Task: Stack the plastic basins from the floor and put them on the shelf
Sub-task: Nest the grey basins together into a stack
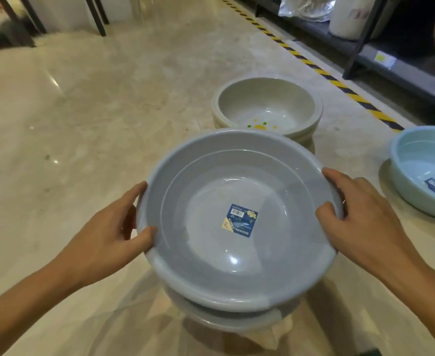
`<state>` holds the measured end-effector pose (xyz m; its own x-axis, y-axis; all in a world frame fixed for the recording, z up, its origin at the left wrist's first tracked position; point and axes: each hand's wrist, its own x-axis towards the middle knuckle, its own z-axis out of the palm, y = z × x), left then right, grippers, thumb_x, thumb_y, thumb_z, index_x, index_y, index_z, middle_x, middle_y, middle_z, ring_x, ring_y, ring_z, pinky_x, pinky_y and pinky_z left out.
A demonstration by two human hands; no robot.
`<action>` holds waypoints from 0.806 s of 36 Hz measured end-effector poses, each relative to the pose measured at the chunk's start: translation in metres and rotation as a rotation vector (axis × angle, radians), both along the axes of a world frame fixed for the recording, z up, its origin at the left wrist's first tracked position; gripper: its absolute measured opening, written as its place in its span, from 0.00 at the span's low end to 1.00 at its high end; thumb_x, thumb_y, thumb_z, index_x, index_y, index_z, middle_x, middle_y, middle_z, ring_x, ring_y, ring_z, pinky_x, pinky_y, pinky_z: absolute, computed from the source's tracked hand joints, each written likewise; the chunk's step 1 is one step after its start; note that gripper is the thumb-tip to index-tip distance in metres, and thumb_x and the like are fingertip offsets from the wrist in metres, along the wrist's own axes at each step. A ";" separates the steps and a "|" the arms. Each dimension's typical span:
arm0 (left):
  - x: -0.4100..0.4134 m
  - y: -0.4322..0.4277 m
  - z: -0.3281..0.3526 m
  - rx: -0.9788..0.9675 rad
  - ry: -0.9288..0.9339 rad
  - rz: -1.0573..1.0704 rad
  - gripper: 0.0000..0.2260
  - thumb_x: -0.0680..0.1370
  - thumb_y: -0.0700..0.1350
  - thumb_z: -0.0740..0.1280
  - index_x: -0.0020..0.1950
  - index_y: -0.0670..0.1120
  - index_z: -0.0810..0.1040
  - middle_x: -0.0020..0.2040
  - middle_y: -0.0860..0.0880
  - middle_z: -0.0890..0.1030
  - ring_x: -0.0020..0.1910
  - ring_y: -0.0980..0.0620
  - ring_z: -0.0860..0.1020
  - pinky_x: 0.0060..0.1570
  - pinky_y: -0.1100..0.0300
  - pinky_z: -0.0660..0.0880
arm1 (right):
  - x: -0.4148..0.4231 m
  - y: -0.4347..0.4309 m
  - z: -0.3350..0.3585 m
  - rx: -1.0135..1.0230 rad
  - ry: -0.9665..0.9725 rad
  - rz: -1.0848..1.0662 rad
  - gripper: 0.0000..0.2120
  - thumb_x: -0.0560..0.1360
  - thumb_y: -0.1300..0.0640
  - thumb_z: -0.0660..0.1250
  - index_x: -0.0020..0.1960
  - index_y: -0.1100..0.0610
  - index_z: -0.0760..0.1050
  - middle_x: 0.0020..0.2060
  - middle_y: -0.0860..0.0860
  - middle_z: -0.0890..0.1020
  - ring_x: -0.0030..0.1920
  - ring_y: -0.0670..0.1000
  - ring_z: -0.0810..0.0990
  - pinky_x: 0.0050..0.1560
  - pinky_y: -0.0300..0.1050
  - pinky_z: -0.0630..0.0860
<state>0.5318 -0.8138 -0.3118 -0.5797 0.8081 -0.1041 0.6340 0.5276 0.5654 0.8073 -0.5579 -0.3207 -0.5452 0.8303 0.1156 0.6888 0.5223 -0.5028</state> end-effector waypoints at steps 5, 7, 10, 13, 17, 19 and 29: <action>0.007 -0.012 -0.015 -0.014 -0.032 -0.017 0.44 0.66 0.73 0.58 0.80 0.60 0.56 0.47 0.67 0.78 0.43 0.57 0.78 0.38 0.62 0.75 | -0.003 -0.010 -0.018 -0.047 -0.040 -0.007 0.28 0.76 0.50 0.61 0.75 0.40 0.61 0.51 0.47 0.71 0.48 0.51 0.73 0.44 0.48 0.71; 0.006 -0.016 -0.026 -0.021 -0.072 -0.008 0.44 0.67 0.73 0.59 0.81 0.61 0.54 0.48 0.64 0.80 0.43 0.56 0.80 0.43 0.59 0.78 | -0.005 -0.011 -0.024 -0.069 -0.078 -0.016 0.28 0.77 0.49 0.60 0.76 0.40 0.60 0.51 0.46 0.71 0.49 0.50 0.74 0.45 0.48 0.73; 0.005 -0.018 -0.038 -0.029 -0.091 -0.024 0.42 0.69 0.72 0.60 0.80 0.63 0.52 0.55 0.64 0.80 0.47 0.59 0.80 0.44 0.63 0.76 | -0.007 -0.014 -0.032 -0.084 -0.120 -0.018 0.28 0.77 0.49 0.59 0.76 0.41 0.59 0.52 0.45 0.71 0.52 0.49 0.74 0.47 0.47 0.74; 0.010 -0.015 -0.038 0.003 -0.104 -0.047 0.37 0.68 0.74 0.59 0.74 0.72 0.47 0.57 0.68 0.78 0.52 0.66 0.78 0.44 0.68 0.75 | -0.005 -0.016 -0.041 -0.074 -0.170 -0.016 0.28 0.77 0.48 0.58 0.77 0.42 0.58 0.54 0.45 0.71 0.55 0.48 0.73 0.50 0.48 0.76; 0.014 -0.011 -0.039 -0.027 -0.128 -0.029 0.37 0.65 0.74 0.57 0.70 0.72 0.46 0.55 0.68 0.76 0.51 0.69 0.77 0.43 0.70 0.74 | -0.007 -0.019 -0.046 -0.101 -0.206 -0.038 0.27 0.79 0.48 0.56 0.77 0.43 0.56 0.55 0.45 0.69 0.53 0.46 0.70 0.47 0.42 0.71; 0.013 -0.012 -0.046 -0.049 -0.128 -0.019 0.39 0.65 0.75 0.57 0.72 0.71 0.46 0.56 0.66 0.76 0.50 0.64 0.79 0.43 0.67 0.74 | -0.007 -0.020 -0.049 -0.100 -0.232 -0.034 0.28 0.79 0.47 0.56 0.78 0.43 0.55 0.56 0.45 0.68 0.53 0.46 0.68 0.49 0.42 0.71; 0.010 -0.017 -0.071 -0.140 -0.095 -0.024 0.42 0.66 0.78 0.54 0.76 0.69 0.42 0.59 0.68 0.74 0.54 0.64 0.77 0.55 0.64 0.76 | -0.005 -0.021 -0.068 -0.036 -0.313 -0.031 0.28 0.80 0.45 0.53 0.78 0.42 0.51 0.55 0.41 0.65 0.53 0.44 0.64 0.49 0.40 0.72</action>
